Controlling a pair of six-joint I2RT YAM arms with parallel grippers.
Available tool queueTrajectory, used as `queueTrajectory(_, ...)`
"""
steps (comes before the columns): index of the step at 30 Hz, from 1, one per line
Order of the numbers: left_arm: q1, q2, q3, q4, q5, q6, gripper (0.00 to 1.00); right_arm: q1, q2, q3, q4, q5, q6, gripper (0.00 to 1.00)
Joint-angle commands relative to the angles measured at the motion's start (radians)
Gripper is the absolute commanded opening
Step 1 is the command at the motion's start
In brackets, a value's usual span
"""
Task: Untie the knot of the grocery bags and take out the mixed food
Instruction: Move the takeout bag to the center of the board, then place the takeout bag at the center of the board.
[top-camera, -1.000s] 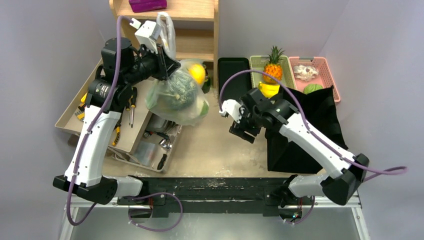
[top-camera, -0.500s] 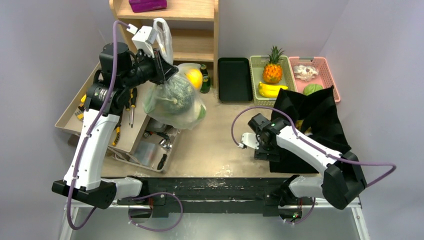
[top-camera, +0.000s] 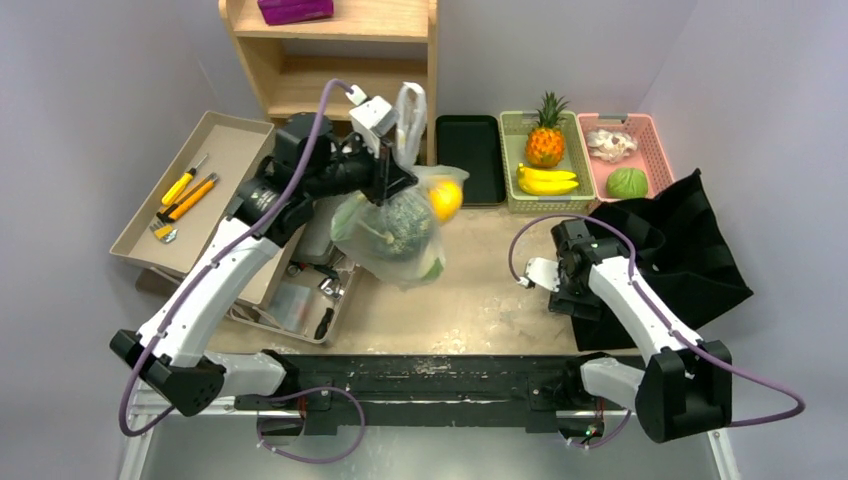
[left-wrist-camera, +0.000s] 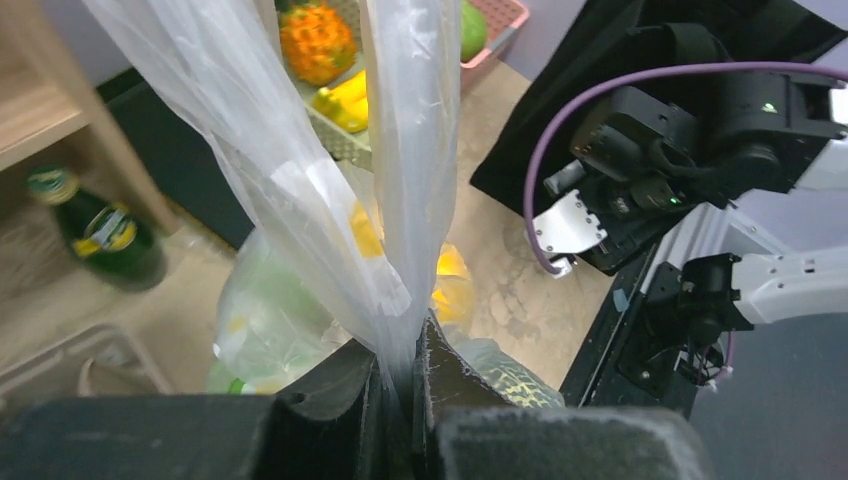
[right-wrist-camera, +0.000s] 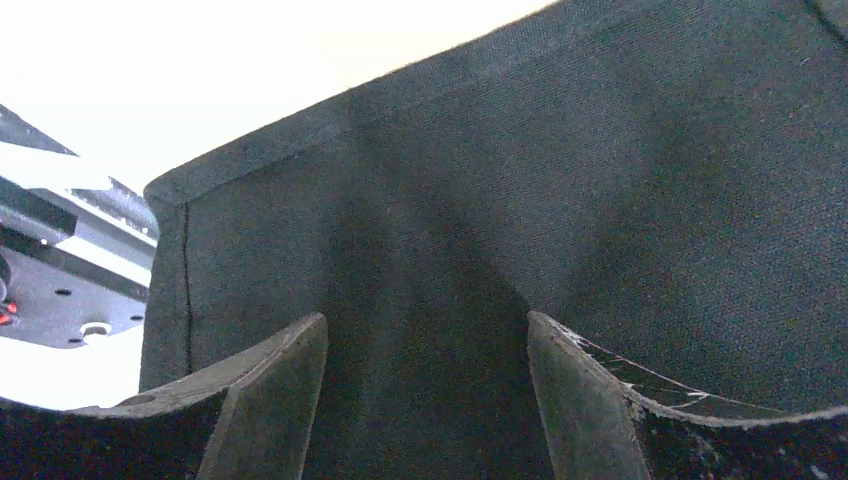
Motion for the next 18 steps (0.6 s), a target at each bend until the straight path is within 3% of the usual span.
queueTrajectory(1,-0.065,0.059,0.032,0.219,0.058,0.032,0.0,-0.095,0.02,0.082,-0.071,-0.021,-0.025,0.72)
queueTrajectory(6,-0.155,0.192,0.073,0.271,0.119,0.124,0.0,-0.098,0.04,0.33,-0.248,-0.321,0.113,0.77)
queueTrajectory(8,-0.187,0.226,0.061,0.266,0.129,0.213,0.0,-0.098,0.05,0.439,-0.317,-0.523,0.157,0.78)
queueTrajectory(12,-0.204,0.267,0.04,0.195,0.134,0.322,0.0,-0.098,0.015,0.564,-0.339,-0.734,0.248,0.79)
queueTrajectory(18,-0.226,0.186,-0.234,0.418,0.067,0.329,0.0,-0.098,-0.066,0.592,-0.221,-0.912,0.457,0.77)
